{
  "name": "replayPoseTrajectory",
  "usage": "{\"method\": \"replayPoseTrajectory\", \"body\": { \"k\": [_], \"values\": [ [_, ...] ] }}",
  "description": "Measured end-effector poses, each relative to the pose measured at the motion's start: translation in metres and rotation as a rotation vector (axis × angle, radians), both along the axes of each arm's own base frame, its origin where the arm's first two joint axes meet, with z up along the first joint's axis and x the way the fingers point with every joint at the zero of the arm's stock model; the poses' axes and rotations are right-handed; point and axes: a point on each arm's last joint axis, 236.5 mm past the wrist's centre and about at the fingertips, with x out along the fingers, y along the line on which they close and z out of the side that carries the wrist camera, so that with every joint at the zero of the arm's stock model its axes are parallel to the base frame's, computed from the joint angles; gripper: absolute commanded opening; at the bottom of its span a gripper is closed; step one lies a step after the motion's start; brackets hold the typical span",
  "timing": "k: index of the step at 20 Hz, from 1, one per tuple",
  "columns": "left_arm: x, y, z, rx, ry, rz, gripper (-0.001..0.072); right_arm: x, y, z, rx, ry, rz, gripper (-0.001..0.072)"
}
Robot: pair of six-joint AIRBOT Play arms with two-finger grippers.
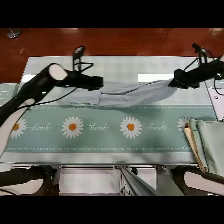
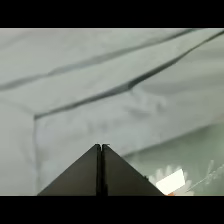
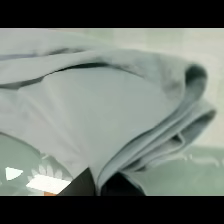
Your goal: Fold the shirts.
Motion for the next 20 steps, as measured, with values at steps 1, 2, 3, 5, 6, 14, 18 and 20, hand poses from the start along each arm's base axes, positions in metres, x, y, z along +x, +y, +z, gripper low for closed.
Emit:
{"method": "replayPoseTrajectory", "body": {
  "k": [1, 2, 3, 5, 6, 14, 18, 20],
  "values": [
    [0.0, -0.022, -0.005, -0.005, 0.016, -0.029, 0.0018, -0.012, 0.001, 0.012, -0.011, -0.039, -0.003, 0.0026],
    [-0.001, -0.044, -0.013, -0.007, 0.039, -0.058, 0.0019, -0.025, 0.003, 0.023, -0.016, -0.072, -0.006, 0.0026],
    [-0.005, -0.065, -0.022, -0.007, 0.064, -0.086, 0.0018, -0.037, 0.005, 0.03, -0.02, -0.093, -0.005, 0.0026],
    [-0.023, -0.108, -0.042, 0.001, 0.13, -0.165, 0.0019, -0.057, 0.008, 0.043, -0.025, -0.133, -0.007, 0.0026],
    [-0.035, -0.129, -0.052, 0.008, 0.162, -0.206, 0.0018, -0.064, 0.01, 0.049, -0.024, -0.149, -0.011, 0.0027],
    [-0.115, -0.211, -0.078, 0.057, 0.292, -0.464, 0.0019, -0.086, 0.028, 0.074, 0.041, -0.208, -0.002, 0.0028],
    [-0.074, -0.149, -0.052, 0.172, 0.273, -0.475, 0.002, -0.087, 0.041, 0.083, 0.06, -0.223, 0.039, 0.0028],
    [-0.044, -0.094, -0.029, 0.223, 0.272, -0.418, 0.0021, -0.081, 0.058, 0.094, 0.071, -0.239, 0.094, 0.0028]
  ]
}}
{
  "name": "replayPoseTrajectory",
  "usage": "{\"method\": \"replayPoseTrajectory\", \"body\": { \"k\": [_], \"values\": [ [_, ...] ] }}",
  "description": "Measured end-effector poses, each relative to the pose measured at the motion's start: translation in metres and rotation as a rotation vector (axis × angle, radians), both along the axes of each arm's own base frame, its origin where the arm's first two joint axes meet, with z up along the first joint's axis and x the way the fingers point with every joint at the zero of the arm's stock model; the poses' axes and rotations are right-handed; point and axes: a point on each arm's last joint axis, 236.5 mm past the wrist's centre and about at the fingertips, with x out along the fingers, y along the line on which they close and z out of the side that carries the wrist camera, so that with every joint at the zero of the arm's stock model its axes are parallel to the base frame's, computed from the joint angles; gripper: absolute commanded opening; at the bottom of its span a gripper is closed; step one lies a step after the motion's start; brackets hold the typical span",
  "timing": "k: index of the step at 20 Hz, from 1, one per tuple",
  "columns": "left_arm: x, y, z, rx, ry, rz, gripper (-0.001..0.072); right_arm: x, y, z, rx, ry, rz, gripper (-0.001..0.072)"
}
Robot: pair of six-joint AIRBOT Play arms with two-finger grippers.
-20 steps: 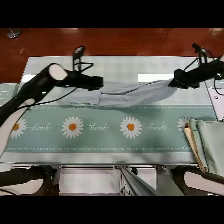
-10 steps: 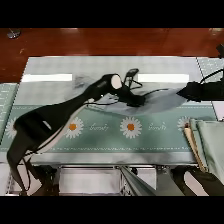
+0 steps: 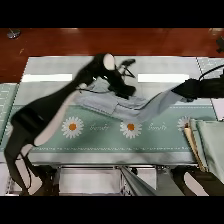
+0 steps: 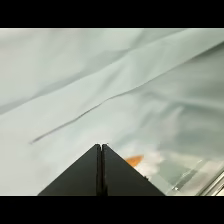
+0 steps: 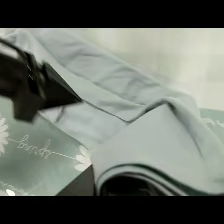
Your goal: Fold the shirts.
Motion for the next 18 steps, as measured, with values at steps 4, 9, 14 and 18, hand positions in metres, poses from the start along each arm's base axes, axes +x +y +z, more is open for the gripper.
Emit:
{"method": "replayPoseTrajectory", "body": {
  "k": [4, 9, 14, 18],
  "values": [
    [0.025, 0.113, 0.07, 0.009, -0.092, 0.178, 0.0021, 0.029, 0.056, 0.019, 0.013, -0.015, 0.132, 0.0028],
    [-0.038, 0.227, 0.121, -0.047, -0.291, 0.454, 0.0021, 0.074, 0.161, 0.009, 0.037, 0.002, 0.312, 0.0028],
    [-0.128, 0.269, 0.081, -0.077, -0.301, 0.67, 0.0021, 0.105, 0.264, -0.044, 0.054, 0.059, 0.414, 0.0028],
    [-0.151, 0.277, 0.053, -0.1, -0.288, 0.759, 0.0021, 0.108, 0.326, -0.098, 0.127, 0.135, 0.423, 0.0625]
  ]
}}
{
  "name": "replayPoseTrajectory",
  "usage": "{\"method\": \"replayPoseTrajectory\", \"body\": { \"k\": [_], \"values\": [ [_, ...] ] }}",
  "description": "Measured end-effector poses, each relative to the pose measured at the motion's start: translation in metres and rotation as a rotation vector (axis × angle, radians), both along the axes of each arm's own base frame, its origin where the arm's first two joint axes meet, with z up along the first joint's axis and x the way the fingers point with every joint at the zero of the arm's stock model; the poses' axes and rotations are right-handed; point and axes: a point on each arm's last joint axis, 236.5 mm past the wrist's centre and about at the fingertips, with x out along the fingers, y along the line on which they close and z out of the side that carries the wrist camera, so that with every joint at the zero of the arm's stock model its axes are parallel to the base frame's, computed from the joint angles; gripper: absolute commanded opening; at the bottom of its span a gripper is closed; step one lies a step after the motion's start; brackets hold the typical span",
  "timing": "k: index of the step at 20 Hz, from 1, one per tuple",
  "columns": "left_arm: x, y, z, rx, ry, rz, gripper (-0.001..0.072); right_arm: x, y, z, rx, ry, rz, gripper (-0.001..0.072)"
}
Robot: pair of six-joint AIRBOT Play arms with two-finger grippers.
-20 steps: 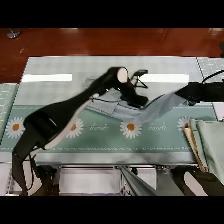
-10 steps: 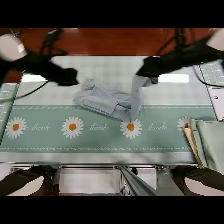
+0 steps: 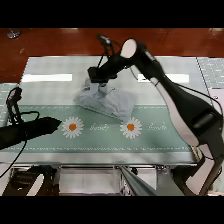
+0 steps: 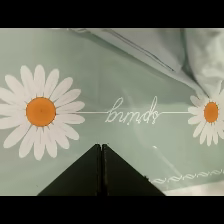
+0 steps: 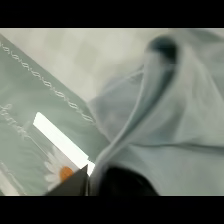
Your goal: Fold the shirts.
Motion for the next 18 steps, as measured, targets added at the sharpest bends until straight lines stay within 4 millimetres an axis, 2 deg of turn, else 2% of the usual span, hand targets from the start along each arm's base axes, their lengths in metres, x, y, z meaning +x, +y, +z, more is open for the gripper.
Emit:
{"method": "replayPoseTrajectory", "body": {
  "k": [2, 3, 4, 5, 6, 8, 10, 11, 13, 14, 16, 18],
  "values": [
    [0.002, 0.002, -0.007, -0.012, -0.003, 0.028, 0.0021, 0.0, 0.017, -0.01, 0.051, 0.022, 0.01, 0.0625],
    [0.006, 0.002, -0.009, -0.019, -0.007, 0.042, 0.0021, 0.006, 0.017, -0.007, 0.076, 0.02, -0.002, 0.0625],
    [0.008, 0.001, -0.012, -0.029, -0.001, 0.052, 0.0021, 0.015, 0.012, 0.001, 0.103, 0.012, -0.019, 0.0625],
    [0.01, 0.001, -0.015, -0.037, 0.005, 0.058, 0.0021, 0.024, -0.002, 0.014, 0.121, 0.008, -0.034, 0.0625],
    [0.012, 0.001, -0.018, -0.041, 0.012, 0.066, 0.0021, 0.034, -0.023, 0.033, 0.136, -0.005, -0.051, 0.0625],
    [0.015, 0.0, -0.023, -0.046, 0.027, 0.073, 0.0021, 0.044, -0.085, 0.071, 0.122, -0.031, -0.065, 0.0624],
    [0.017, 0.0, -0.025, -0.048, 0.032, 0.079, 0.0021, 0.037, -0.165, 0.094, 0.014, -0.051, -0.087, 0.0624],
    [0.018, 0.0, -0.026, -0.051, 0.033, 0.082, 0.0021, 0.029, -0.206, 0.095, -0.06, -0.045, -0.123, 0.0624],
    [0.021, 0.0, -0.026, -0.055, 0.028, 0.089, 0.0021, 0.003, -0.282, 0.083, -0.16, 0.0, -0.262, 0.0622],
    [0.023, 0.0, -0.025, -0.059, 0.022, 0.093, 0.0021, -0.011, -0.305, 0.069, -0.173, 0.027, -0.343, 0.062],
    [0.023, -0.001, -0.025, -0.059, 0.019, 0.09, 0.0021, -0.047, -0.329, 0.023, -0.14, 0.106, -0.527, 0.0619],
    [0.024, -0.002, -0.025, -0.059, 0.015, 0.084, 0.0021, -0.079, -0.327, -0.029, -0.059, 0.199, -0.659, 0.0619]
  ]
}}
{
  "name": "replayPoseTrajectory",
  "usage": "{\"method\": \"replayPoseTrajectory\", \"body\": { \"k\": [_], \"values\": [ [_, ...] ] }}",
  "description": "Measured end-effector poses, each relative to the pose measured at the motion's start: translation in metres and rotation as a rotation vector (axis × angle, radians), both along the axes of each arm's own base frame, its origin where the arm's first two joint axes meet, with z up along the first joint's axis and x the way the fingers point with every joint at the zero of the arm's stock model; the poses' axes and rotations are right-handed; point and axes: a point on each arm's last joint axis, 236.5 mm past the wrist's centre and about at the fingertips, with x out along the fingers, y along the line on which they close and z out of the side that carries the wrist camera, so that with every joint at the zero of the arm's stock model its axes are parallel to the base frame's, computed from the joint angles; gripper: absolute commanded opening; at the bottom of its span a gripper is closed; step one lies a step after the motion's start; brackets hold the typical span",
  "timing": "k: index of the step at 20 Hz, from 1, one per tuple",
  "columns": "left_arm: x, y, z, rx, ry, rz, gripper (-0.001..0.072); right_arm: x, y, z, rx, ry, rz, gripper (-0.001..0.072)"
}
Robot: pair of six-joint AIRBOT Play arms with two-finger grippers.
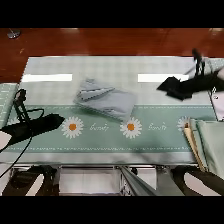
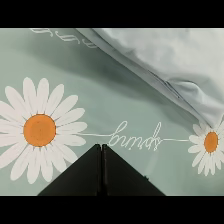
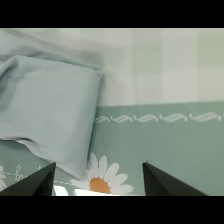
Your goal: Fold the shirts.
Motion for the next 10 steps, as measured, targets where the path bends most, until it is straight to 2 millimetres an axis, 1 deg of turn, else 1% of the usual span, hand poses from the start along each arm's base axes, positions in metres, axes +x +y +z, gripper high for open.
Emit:
{"method": "replayPoseTrajectory", "body": {
  "k": [2, 3, 4, 6, 8, 10],
  "values": [
    [0.002, 0.0, 0.001, 0.002, -0.009, 0.001, 0.0021, -0.022, 0.014, -0.039, 0.078, 0.052, -0.064, 0.0619],
    [0.002, 0.0, 0.001, 0.001, -0.011, 0.001, 0.0021, -0.028, 0.024, -0.054, 0.111, 0.073, -0.078, 0.0619],
    [0.003, 0.0, 0.002, 0.002, -0.015, 0.001, 0.0021, -0.033, 0.035, -0.065, 0.134, 0.097, -0.072, 0.0619],
    [0.003, 0.0, 0.002, 0.002, -0.017, 0.0, 0.0021, -0.034, 0.056, -0.081, 0.164, 0.133, -0.049, 0.0619],
    [0.004, 0.0, 0.002, 0.002, -0.018, 0.001, 0.0021, -0.028, 0.078, -0.093, 0.178, 0.159, -0.011, 0.0619],
    [0.004, 0.0, 0.002, 0.002, -0.021, 0.002, 0.0021, -0.016, 0.099, -0.102, 0.196, 0.182, 0.024, 0.0618]
  ]
}}
